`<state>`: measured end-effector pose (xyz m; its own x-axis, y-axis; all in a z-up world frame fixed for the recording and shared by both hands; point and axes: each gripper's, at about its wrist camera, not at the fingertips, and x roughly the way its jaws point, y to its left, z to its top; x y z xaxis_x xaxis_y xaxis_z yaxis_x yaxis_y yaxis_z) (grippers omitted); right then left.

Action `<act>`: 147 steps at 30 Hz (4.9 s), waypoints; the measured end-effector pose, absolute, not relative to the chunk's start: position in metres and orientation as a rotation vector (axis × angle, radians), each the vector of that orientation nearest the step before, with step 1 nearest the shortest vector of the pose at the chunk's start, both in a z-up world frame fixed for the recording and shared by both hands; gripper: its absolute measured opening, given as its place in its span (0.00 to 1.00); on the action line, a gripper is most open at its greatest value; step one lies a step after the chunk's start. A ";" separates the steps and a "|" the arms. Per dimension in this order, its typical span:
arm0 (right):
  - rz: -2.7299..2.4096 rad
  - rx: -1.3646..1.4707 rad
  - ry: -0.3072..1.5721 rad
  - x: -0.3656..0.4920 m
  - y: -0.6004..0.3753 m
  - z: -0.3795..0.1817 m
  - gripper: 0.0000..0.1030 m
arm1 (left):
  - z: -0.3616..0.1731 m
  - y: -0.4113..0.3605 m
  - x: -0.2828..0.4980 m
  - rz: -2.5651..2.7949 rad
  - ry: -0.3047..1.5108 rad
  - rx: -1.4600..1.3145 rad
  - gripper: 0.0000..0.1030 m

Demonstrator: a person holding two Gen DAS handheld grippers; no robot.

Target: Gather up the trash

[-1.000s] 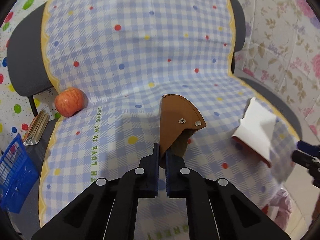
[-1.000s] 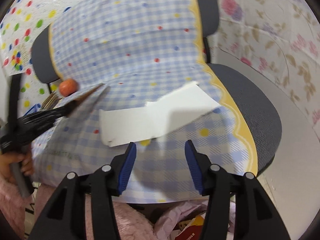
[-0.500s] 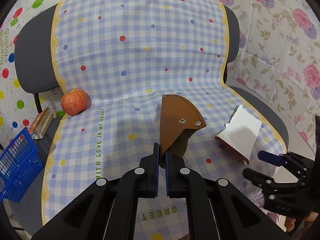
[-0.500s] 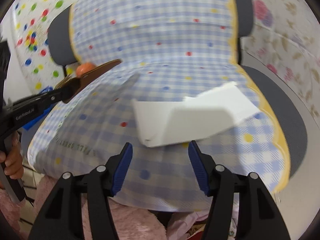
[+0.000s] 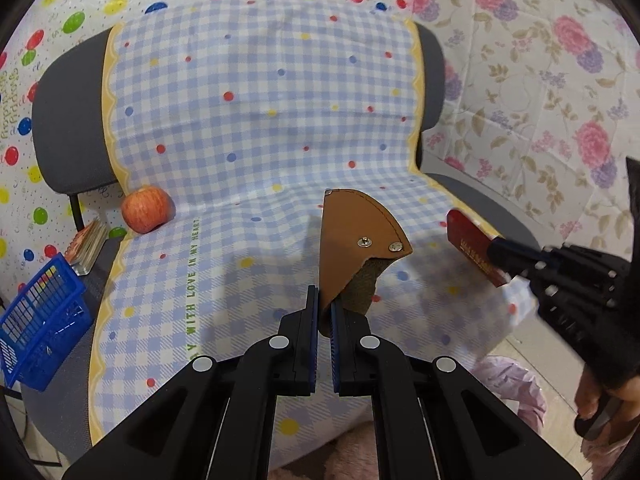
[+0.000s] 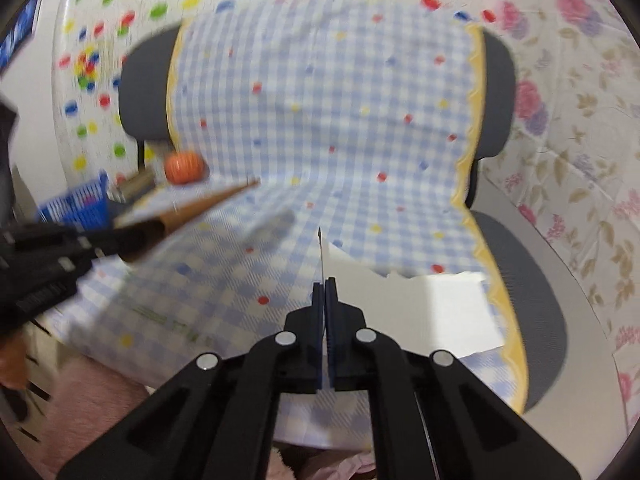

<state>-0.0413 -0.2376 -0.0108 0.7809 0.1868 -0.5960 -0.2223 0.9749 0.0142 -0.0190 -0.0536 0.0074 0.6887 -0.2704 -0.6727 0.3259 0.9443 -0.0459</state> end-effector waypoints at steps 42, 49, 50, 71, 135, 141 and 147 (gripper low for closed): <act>0.008 0.374 0.699 -0.228 -0.372 -0.081 0.02 | -0.081 -0.233 -0.147 -0.716 0.981 0.317 0.06; -0.003 0.435 0.715 -0.214 -0.393 -0.100 0.08 | -0.098 -0.256 -0.141 -0.782 1.044 0.339 0.19; -0.016 0.438 0.717 -0.213 -0.396 -0.101 0.18 | -0.103 -0.258 -0.141 -0.780 1.053 0.344 0.38; -0.088 0.289 0.784 -0.255 -0.359 -0.042 0.89 | -0.027 -0.167 -0.155 -0.589 0.853 0.253 0.83; 0.197 0.039 0.690 -0.205 -0.218 0.039 0.94 | 0.055 0.012 -0.176 -0.011 0.758 0.123 0.90; 0.196 0.044 0.693 -0.204 -0.216 0.038 0.94 | 0.056 0.012 -0.177 -0.011 0.759 0.123 0.90; 0.194 0.046 0.694 -0.205 -0.216 0.037 0.94 | 0.055 0.012 -0.176 -0.012 0.760 0.123 0.90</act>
<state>-0.2046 -0.2162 0.0373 0.7515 0.1931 -0.6308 -0.1627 0.9809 0.1065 -0.1765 0.0123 0.0555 0.7249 0.0333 -0.6880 0.0559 0.9927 0.1070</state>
